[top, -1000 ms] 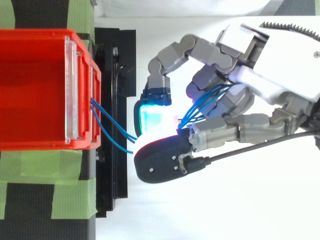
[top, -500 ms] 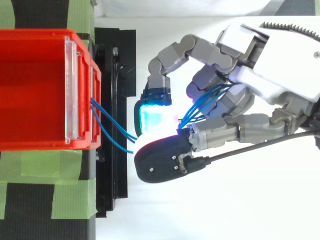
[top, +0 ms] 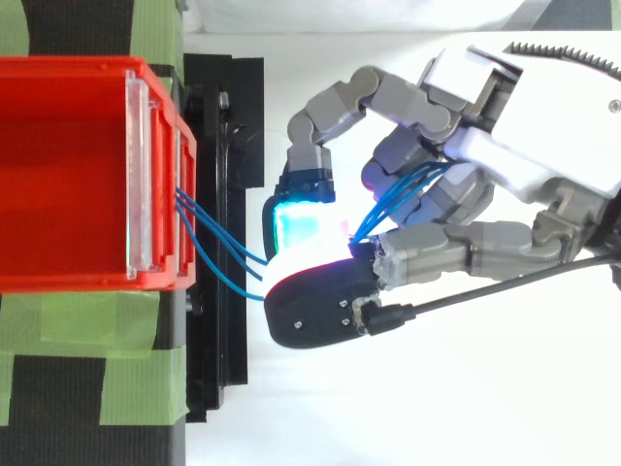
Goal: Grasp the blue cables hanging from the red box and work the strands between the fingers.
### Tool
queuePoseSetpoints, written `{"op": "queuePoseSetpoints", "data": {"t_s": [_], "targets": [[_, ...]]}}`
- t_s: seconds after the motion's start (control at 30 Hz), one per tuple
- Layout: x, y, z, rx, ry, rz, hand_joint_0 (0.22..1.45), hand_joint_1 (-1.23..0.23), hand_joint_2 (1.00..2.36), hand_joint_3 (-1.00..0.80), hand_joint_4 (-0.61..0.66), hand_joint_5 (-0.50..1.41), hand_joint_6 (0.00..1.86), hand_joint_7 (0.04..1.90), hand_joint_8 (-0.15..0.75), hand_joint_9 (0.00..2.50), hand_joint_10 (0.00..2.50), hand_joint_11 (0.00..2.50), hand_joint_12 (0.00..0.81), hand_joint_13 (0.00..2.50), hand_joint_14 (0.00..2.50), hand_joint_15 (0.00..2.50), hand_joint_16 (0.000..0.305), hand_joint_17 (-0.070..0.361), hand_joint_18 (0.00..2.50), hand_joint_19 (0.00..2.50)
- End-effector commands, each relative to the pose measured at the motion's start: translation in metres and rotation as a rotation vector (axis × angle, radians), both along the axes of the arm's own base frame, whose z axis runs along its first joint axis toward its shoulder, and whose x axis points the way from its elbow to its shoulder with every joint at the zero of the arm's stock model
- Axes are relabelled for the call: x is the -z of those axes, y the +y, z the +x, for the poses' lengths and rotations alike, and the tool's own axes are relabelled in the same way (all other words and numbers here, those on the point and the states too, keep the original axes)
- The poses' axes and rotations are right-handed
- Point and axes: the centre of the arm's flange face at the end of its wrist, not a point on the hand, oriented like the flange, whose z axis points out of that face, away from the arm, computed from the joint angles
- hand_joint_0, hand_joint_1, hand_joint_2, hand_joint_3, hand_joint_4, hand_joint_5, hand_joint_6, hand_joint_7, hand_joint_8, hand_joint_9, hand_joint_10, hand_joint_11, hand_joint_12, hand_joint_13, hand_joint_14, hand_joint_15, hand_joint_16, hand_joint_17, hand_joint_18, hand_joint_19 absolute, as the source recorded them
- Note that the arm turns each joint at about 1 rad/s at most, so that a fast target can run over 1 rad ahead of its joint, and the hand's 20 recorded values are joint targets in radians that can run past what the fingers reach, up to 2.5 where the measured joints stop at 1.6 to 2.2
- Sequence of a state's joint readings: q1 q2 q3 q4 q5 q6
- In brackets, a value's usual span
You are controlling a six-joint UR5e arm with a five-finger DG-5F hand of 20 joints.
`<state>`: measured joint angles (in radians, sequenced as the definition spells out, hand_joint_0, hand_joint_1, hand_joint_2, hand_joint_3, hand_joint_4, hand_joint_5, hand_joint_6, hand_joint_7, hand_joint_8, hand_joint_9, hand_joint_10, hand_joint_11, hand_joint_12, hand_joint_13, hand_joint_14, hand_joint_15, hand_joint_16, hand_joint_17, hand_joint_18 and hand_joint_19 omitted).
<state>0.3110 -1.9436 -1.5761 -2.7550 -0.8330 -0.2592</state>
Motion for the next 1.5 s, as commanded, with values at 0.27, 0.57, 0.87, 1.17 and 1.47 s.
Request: {"op": "queuePoseSetpoints", "data": {"t_s": [0.27, 0.57, 0.87, 1.17, 1.47], "targets": [[0.0004, 0.0002, -0.0002, 0.000, 0.001, 0.000, 0.62, -0.51, 1.86, -0.30, 0.09, 0.13, 1.48, 1.22, 0.556, 1.86, 2.50, 2.50, 0.692, 2.11, 2.50, 1.81, 0.255, 0.192, 2.50, 0.78], [-0.0003, 0.0003, 0.0002, 0.000, -0.001, 0.000, 0.66, -0.57, 1.70, -0.18, 0.09, 0.15, 1.46, 1.21, 0.556, 1.86, 2.50, 2.50, 0.692, 2.11, 2.50, 1.81, 0.255, 0.192, 2.50, 0.78], [-0.0003, 0.0003, 0.0002, 0.000, -0.001, 0.000, 0.69, -0.60, 1.62, -0.11, 0.07, 0.16, 1.45, 1.19, 0.556, 1.86, 2.50, 2.50, 0.692, 2.11, 2.50, 1.81, 0.255, 0.192, 2.50, 0.78], [-0.0003, -0.0007, 0.0002, 0.001, -0.001, 0.000, 0.89, -0.69, 1.07, 0.20, 0.08, 0.10, 1.46, 1.13, 0.556, 1.86, 2.50, 2.50, 0.692, 2.11, 2.50, 1.81, 0.255, 0.192, 2.50, 0.78], [-0.0003, 0.0003, 0.0002, 0.000, -0.001, 0.000, 0.92, -0.73, 1.00, 0.14, 0.08, 0.07, 1.49, 1.01, 0.556, 1.86, 2.50, 2.50, 0.692, 2.11, 2.50, 1.81, 0.255, 0.192, 2.50, 0.78]]}}
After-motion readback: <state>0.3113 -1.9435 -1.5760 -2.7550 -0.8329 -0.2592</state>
